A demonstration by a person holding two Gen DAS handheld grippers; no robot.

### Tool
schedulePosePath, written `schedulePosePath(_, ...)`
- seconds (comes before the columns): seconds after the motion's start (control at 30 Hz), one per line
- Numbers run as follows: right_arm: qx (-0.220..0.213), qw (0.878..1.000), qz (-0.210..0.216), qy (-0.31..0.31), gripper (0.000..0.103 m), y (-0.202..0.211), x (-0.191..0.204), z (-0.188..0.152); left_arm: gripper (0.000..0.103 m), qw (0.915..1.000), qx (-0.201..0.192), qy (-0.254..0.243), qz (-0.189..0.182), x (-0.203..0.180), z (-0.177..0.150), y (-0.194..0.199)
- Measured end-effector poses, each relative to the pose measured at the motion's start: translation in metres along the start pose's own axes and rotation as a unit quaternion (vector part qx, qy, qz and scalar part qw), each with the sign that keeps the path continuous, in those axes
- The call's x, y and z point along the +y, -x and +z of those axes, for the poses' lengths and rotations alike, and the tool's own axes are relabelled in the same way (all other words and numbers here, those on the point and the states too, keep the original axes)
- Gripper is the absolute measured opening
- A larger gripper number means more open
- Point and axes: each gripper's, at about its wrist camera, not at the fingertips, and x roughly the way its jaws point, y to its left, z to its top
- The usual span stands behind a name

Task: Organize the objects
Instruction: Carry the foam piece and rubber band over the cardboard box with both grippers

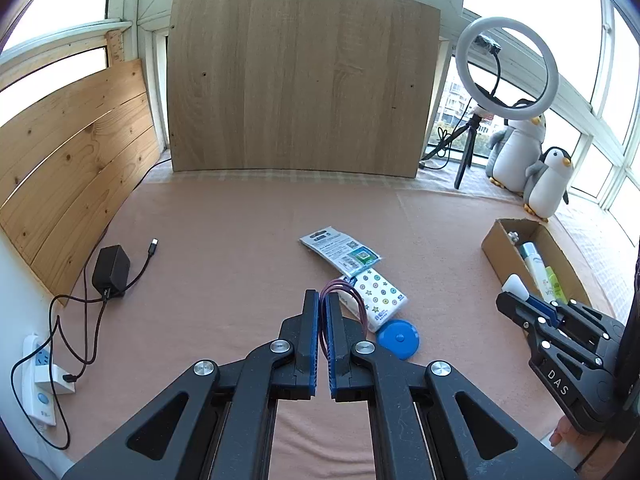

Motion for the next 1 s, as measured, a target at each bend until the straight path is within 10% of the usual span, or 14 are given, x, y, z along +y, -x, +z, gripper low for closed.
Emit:
schedulePosePath(0.43,-0.019,1.0,-0.012,-0.016,0.008,0.02,-0.02,-0.003,0.003,0.9992,-0.003,-0.033,-0.023,-0.039,0.011,-0.005)
schedulePosePath(1.0,-0.043,0.985,-0.111,-0.121,0.009,0.071,-0.14,-0.033,0.003,0.9797,0.003,-0.153,-0.129,-0.209,0.034,-0.036)
